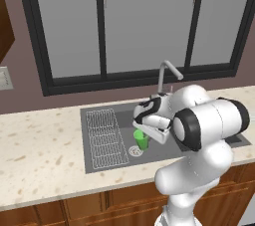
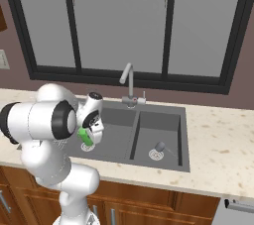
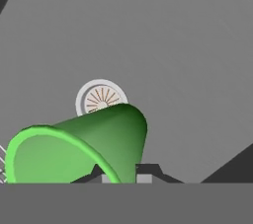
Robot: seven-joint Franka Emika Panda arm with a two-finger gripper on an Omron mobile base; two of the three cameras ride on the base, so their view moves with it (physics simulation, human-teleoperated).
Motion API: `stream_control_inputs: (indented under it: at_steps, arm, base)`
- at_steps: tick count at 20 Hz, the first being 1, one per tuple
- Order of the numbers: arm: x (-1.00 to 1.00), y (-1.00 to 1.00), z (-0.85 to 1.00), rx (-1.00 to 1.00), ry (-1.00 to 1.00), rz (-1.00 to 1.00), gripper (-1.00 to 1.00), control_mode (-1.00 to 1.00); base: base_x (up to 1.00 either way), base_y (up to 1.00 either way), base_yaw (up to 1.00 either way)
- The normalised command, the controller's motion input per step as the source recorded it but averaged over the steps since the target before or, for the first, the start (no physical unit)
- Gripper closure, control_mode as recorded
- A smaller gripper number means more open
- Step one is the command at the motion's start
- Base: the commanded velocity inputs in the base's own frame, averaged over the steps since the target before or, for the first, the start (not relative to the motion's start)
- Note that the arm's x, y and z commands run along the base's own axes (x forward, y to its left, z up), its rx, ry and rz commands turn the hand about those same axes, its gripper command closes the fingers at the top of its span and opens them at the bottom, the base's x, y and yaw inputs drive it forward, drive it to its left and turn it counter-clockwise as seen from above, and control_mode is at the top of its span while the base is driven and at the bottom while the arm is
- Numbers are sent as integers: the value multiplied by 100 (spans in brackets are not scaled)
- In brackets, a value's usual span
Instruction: Move any existing items from the left basin to the right basin for drying. Then move the cup from the counter to the left basin of the sink for washing.
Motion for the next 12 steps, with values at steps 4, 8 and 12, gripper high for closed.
stream_control_inputs:
  at_steps: [4, 8, 12]
  arm:
    - [7, 0, -18, 0, 0, 0, 100, -100]
    - [7, 0, -20, 0, 0, 0, 100, -100]
    - [5, 0, -15, 0, 0, 0, 100, -100]
  base:
    - [0, 0, 0]
    - [0, 0, 0]
    - [0, 0, 0]
